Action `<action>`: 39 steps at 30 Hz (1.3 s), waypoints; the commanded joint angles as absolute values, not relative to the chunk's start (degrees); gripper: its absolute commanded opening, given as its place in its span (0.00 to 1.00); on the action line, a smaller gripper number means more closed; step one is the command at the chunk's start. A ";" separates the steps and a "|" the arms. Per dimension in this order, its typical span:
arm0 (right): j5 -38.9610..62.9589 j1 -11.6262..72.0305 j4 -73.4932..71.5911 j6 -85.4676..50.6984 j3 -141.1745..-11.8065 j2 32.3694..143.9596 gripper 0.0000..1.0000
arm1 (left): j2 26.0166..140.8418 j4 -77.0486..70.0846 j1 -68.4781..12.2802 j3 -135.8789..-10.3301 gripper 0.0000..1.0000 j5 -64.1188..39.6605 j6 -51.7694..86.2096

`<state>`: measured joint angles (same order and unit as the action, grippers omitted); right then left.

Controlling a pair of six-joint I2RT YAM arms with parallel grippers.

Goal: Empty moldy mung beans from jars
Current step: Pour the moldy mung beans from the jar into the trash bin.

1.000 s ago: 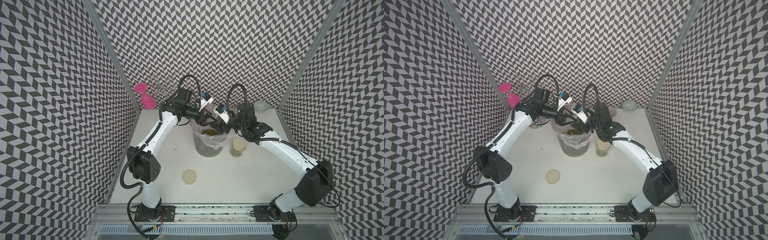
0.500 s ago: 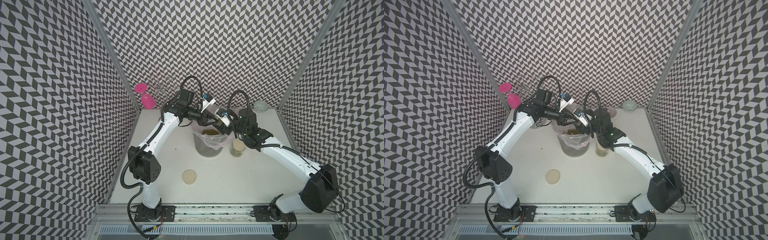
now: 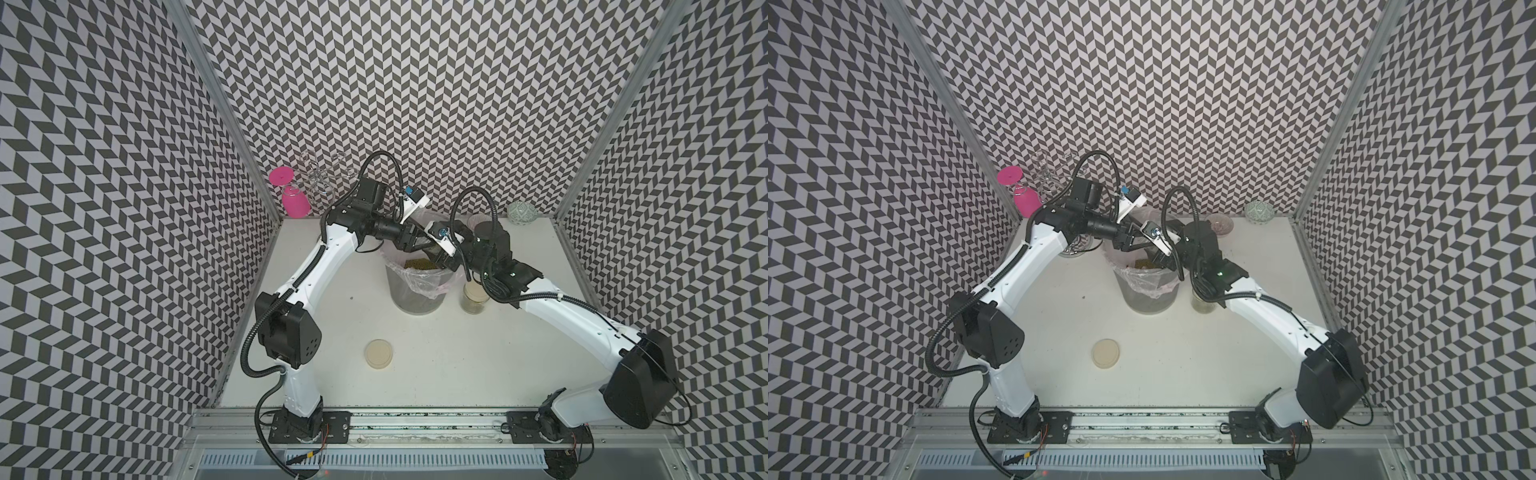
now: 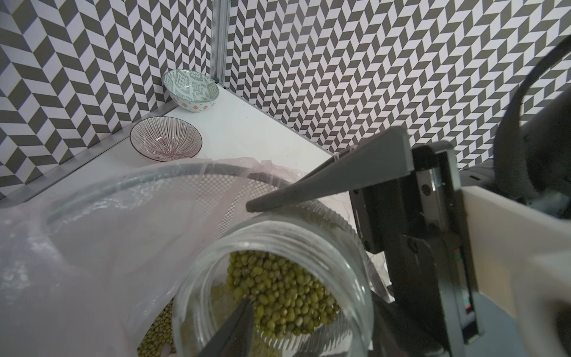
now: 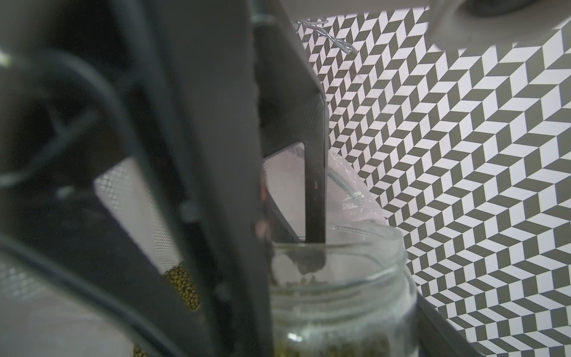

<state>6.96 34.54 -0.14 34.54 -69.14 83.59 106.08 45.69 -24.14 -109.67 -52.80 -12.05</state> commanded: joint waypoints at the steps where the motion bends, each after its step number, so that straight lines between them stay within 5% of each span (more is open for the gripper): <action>1: 8.92 35.86 -12.84 35.07 -70.40 78.66 0.40 | 107.43 47.88 -24.77 -108.92 0.53 -52.20 -12.89; 17: 10.65 35.87 -14.72 34.28 -68.98 78.51 0.40 | 107.58 48.30 -25.06 -108.86 0.00 -53.54 -14.41; 24: 9.57 35.87 -15.62 33.56 -68.56 78.59 0.46 | 108.14 47.30 -24.63 -110.95 0.00 -50.82 -11.26; 34: 9.35 35.79 -16.71 31.66 -68.33 78.43 0.91 | 108.52 43.17 -23.57 -112.53 0.00 -49.92 -7.52; 39: 9.99 35.79 -15.53 33.25 -68.30 78.17 0.99 | 109.29 43.64 -23.26 -115.51 0.00 -49.78 -7.21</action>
<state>9.06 35.40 -9.37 33.39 -67.22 80.16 109.45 45.10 -23.73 -112.68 -51.64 -7.46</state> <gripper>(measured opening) 0.992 0.103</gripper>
